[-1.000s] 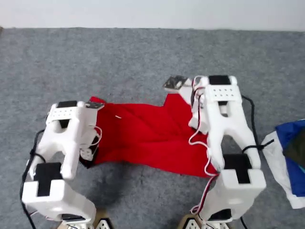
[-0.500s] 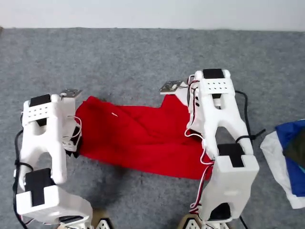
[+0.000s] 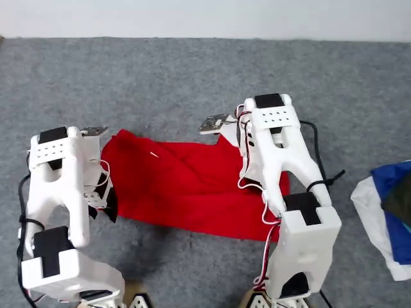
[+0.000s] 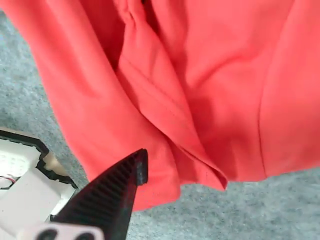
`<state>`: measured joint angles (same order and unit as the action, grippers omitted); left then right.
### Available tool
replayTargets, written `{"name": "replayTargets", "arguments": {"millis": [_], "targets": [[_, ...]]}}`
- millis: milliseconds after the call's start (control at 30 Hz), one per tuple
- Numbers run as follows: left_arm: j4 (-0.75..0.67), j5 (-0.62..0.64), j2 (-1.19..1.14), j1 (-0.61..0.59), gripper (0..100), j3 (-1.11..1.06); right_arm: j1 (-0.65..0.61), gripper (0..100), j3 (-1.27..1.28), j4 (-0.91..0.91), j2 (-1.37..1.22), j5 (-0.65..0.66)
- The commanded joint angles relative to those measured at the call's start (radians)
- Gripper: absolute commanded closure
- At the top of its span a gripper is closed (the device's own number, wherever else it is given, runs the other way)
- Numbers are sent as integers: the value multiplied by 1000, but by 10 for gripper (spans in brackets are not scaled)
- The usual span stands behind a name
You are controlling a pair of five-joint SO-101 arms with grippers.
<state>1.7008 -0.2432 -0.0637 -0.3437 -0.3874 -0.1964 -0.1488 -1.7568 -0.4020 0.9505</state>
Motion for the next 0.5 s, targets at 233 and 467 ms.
{"name": "replayTargets", "arguments": {"millis": [233,467], "targets": [[23,0,57,-3,869,30,-7,368,-57,16,-150,8],[23,0,57,-2,870,30,-5,479,-206,30,-209,77]]}}
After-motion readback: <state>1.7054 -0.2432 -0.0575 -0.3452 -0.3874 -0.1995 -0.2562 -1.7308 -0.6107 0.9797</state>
